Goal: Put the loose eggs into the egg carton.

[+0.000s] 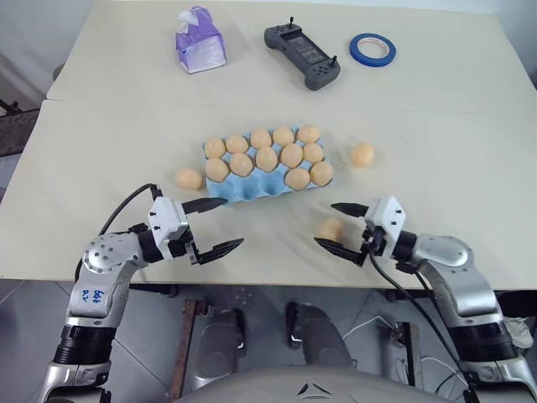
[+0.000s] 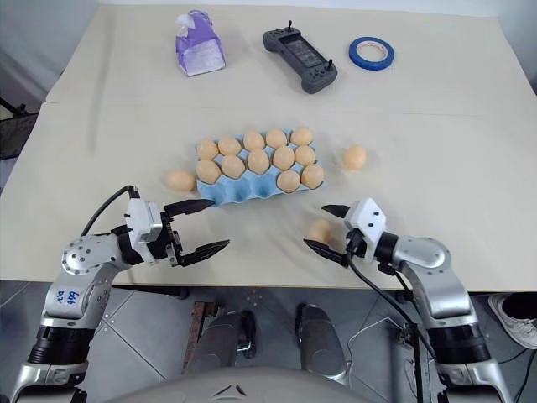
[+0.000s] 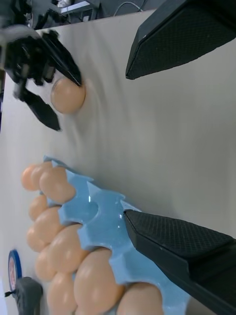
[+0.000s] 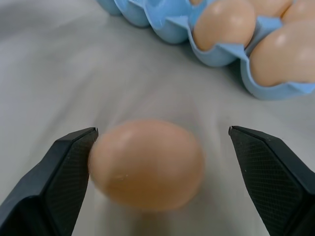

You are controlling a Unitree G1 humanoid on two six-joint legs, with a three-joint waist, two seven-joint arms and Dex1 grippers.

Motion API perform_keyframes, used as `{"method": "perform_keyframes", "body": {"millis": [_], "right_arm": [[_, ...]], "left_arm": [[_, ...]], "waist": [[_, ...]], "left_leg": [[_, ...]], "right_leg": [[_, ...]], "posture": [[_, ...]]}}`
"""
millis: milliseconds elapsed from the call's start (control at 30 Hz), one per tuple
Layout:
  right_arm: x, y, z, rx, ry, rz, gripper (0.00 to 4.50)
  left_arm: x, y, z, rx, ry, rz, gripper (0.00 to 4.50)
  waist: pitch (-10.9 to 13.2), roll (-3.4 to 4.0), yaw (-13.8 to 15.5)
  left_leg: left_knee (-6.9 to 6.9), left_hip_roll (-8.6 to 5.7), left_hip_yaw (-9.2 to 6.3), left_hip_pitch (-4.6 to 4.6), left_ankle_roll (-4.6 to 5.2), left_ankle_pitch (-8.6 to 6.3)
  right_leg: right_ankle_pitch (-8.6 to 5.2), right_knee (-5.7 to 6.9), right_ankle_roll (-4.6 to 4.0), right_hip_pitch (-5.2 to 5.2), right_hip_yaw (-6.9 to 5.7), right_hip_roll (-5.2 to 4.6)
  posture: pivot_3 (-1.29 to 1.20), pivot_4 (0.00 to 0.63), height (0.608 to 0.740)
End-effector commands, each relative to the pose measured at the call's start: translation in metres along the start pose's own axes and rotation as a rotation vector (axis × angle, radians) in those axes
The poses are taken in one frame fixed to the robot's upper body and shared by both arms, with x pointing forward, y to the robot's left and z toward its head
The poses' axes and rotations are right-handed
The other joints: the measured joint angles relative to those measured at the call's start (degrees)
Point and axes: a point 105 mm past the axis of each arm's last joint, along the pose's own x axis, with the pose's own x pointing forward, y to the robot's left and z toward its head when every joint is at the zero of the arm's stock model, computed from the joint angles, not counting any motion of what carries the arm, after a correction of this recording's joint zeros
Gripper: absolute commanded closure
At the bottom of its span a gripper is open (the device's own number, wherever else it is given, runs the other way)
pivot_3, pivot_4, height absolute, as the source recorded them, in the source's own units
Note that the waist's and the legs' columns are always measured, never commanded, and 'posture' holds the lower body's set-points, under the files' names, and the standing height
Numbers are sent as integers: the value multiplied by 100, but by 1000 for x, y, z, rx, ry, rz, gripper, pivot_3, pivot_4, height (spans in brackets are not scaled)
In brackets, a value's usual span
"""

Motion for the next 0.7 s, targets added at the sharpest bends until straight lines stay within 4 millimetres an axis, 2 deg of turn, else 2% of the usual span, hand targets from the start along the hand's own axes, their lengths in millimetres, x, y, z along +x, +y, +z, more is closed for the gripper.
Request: {"method": "perform_keyframes", "body": {"millis": [33, 167, 200, 367, 500, 700], "right_arm": [[5, 1, 1, -22, -20, 12, 648], [5, 0, 10, -23, -74, 13, 1994], [5, 0, 13, -33, -85, 13, 2178], [14, 8, 48, -83, -171, 80, 2238], [41, 11, 86, -98, -260, 109, 2238], [81, -3, 99, -170, -212, 70, 2238]], "left_arm": [[-4, -1, 12, 47, -20, 21, 0], [-11, 1, 13, 49, -11, 64, 0], [-12, 3, 13, 47, -11, 77, 0], [-25, 9, 13, 22, -11, 170, 0], [-38, 11, 5, -7, 6, 258, 0], [-43, 7, 2, -17, 15, 291, 0]], "waist": [[0, 0, -1], [0, 0, -6], [0, 0, -5], [0, 0, -25], [0, 0, -57], [0, 0, -9]], "left_leg": [[-1, 0, 0, -2, -1, 0], [-1, 0, 1, -4, 0, 0], [0, 0, 0, -4, 0, 0], [0, 1, 1, -2, 0, 0], [-1, 4, 1, 0, -2, 0], [-2, -1, -4, -10, -5, -2]], "right_leg": [[0, 0, 0, -2, -2, 0], [0, 0, 0, -4, -2, 0], [0, 1, 0, -4, -2, 1], [0, 4, 0, -4, -1, 1], [1, 8, -2, -7, 0, 2], [0, -2, -5, -12, -8, -6]], "posture": [[0, 150, 740], [0, 150, 740], [0, 150, 740], [0, 150, 740], [0, 150, 740], [0, 150, 740]]}}
